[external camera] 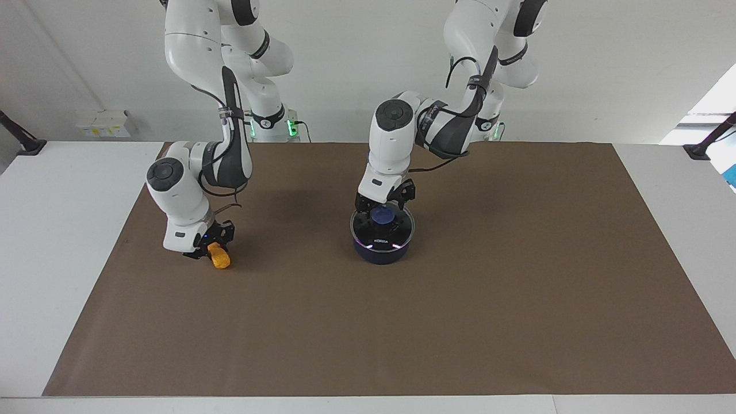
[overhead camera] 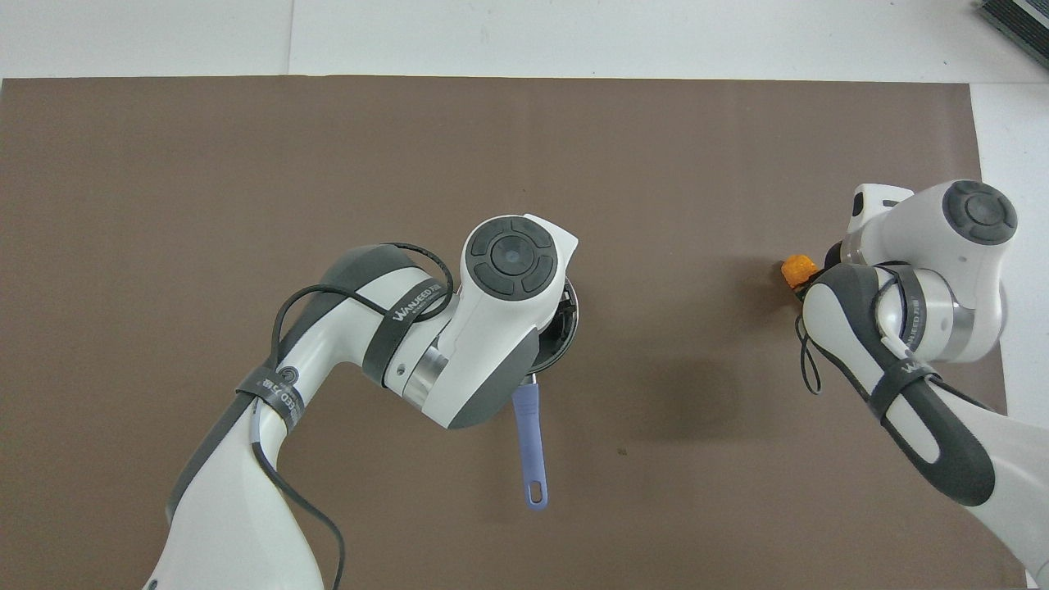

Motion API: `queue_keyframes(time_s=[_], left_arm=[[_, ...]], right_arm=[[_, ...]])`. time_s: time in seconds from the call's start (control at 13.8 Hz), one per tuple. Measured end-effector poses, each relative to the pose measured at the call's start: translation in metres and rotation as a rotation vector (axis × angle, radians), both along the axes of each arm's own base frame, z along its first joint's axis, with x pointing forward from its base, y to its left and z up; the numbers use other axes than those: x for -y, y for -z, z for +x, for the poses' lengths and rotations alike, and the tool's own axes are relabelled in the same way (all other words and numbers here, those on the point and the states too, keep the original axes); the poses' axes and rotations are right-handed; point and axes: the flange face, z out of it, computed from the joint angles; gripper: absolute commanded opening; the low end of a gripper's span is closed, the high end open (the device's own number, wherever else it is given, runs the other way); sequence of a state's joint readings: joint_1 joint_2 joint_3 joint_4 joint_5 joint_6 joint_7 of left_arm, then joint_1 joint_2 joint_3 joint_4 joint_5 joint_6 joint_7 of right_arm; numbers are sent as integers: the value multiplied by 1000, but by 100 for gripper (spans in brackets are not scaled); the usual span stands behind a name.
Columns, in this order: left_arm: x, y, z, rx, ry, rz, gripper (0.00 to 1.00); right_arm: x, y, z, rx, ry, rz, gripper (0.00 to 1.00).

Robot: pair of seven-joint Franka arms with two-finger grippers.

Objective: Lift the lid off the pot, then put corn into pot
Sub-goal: 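Reach the left gripper to the lid knob while the right gripper reaches the corn, then lift the glass lid with the left gripper while the right gripper grasps the corn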

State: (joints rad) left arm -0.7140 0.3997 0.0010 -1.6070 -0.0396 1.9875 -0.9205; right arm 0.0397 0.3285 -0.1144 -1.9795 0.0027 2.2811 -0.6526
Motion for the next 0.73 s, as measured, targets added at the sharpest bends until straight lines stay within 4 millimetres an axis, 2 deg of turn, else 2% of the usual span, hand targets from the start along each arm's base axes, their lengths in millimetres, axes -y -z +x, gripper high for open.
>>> queue_keyframes(time_s=[0.29,0.36,0.51,0.73], left_arm=[[3,-6,4,15,-3,-10,100],[4,-9,5,21,-3,-14,97],[6,-10,7,29,-1,-13,92],[7,-9,9,34,0,-12,83]], right_arm=[[-7,-3,2,11,81,30,0],[-7,-7,4,17,110,32,0],[-7,-20,10,28,185,34,0],[-8,-51,16,27,259,39,0]])
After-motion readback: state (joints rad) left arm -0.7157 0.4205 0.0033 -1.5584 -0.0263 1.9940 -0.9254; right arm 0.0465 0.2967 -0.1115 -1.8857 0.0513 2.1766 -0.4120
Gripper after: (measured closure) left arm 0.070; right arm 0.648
